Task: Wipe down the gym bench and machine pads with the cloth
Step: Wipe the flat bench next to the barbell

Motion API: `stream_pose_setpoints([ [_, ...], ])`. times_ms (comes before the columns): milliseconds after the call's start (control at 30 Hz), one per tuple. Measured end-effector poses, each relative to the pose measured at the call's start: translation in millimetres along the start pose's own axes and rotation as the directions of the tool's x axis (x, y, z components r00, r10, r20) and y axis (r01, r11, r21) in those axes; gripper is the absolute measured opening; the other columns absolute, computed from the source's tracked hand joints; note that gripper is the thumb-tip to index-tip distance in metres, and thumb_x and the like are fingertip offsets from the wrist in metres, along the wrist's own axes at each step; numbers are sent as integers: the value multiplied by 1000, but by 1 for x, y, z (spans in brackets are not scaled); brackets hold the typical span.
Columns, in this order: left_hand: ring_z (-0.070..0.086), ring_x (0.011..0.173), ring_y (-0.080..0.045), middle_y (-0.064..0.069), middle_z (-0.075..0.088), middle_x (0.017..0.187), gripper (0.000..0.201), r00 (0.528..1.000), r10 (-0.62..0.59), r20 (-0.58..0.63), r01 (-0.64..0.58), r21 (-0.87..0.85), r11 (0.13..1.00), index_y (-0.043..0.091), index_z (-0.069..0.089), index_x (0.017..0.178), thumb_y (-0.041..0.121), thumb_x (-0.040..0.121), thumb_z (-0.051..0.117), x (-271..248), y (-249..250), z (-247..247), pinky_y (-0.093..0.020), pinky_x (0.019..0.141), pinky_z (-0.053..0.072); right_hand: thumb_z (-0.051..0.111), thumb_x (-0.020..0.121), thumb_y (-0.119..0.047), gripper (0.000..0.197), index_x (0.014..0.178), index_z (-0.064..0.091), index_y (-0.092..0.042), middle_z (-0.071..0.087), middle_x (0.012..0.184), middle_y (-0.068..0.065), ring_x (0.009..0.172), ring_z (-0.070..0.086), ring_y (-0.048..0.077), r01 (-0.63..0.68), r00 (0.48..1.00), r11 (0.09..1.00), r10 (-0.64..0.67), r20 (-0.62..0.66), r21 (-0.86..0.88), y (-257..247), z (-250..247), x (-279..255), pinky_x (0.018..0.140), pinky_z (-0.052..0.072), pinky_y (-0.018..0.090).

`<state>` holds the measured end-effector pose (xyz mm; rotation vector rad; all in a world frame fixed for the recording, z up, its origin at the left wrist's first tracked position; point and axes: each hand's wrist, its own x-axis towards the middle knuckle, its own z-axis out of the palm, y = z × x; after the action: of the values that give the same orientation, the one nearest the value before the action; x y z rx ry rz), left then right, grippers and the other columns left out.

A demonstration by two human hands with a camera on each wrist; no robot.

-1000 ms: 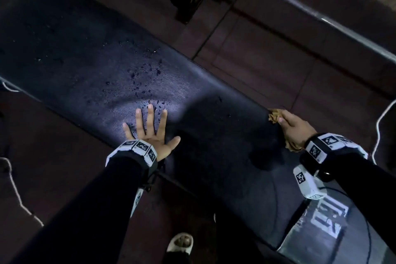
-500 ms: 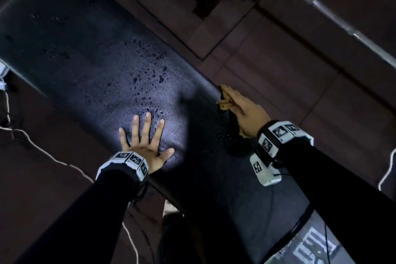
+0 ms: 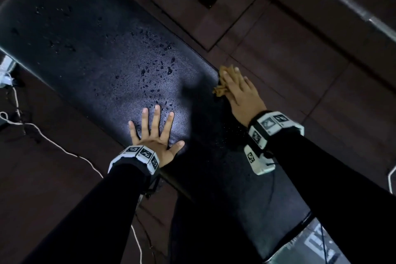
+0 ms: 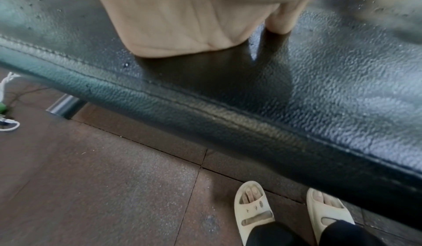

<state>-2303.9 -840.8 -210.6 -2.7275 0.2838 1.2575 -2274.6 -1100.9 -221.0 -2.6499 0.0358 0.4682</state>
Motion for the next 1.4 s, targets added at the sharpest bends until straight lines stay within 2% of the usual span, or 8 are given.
stream_pose_setpoints([
  [333,-59,116,-21,8,-62,127,80,1000,28,9,-27,-46,999,44,-57,112,80,67,-1,-1,0,-2,-53,91,-37,58,71,-11,84,146,26,-32,23,154,3,140,21,39,491,871,797,-447,204,-351,2,49,-142,110,18,53],
  [433,-60,114,-21,7,-63,126,80,999,33,31,-32,-42,999,44,-58,111,81,66,-4,-1,1,-3,-54,90,-37,70,63,-6,102,147,19,-33,29,150,7,137,26,40,381,923,819,-311,226,-429,45,31,-164,107,26,56],
  [567,-59,115,-21,7,-62,127,79,999,43,31,-42,-38,998,44,-57,113,81,63,-8,-2,0,-3,-51,87,-41,35,84,-10,69,149,16,-25,24,150,16,136,21,49,168,982,923,-127,138,-346,59,9,-138,104,32,61],
  [733,-59,116,-20,7,-61,129,80,999,48,14,-48,-38,998,44,-55,116,82,67,-4,-2,-1,-2,-50,87,-42,46,92,-7,67,147,15,-29,5,157,5,143,2,39,-35,999,990,33,-15,-138,24,3,-57,113,17,57],
  [900,-58,118,-20,7,-60,130,80,999,34,-7,-34,-25,999,45,-54,117,82,66,-6,-2,-1,-1,-50,89,-40,46,89,-16,58,144,33,-29,19,156,7,141,14,42,80,993,980,-95,-76,-182,-28,23,-38,110,18,56],
  [1100,-57,118,-20,7,-60,130,80,999,31,13,-30,-21,999,45,-53,117,83,60,-14,-1,-1,-1,-51,90,-38,39,76,-15,74,146,24,-36,19,155,-1,143,13,31,387,919,852,-386,77,-353,3,64,-151,112,21,49],
  [1267,-57,119,-20,6,-60,131,80,999,45,26,-44,-25,999,45,-52,119,84,59,-16,0,-2,0,-50,87,-41,33,81,-11,76,148,8,-37,0,159,-2,140,14,33,244,967,896,-253,27,-370,66,37,-181,112,17,50],
  [1400,-56,120,-20,7,-59,132,80,999,52,12,-52,-28,998,45,-51,120,83,60,-14,0,-2,0,-49,88,-41,30,86,-15,61,146,28,-28,25,151,13,137,18,44,88,996,966,-91,-2,-242,65,12,-134,106,27,58],
])
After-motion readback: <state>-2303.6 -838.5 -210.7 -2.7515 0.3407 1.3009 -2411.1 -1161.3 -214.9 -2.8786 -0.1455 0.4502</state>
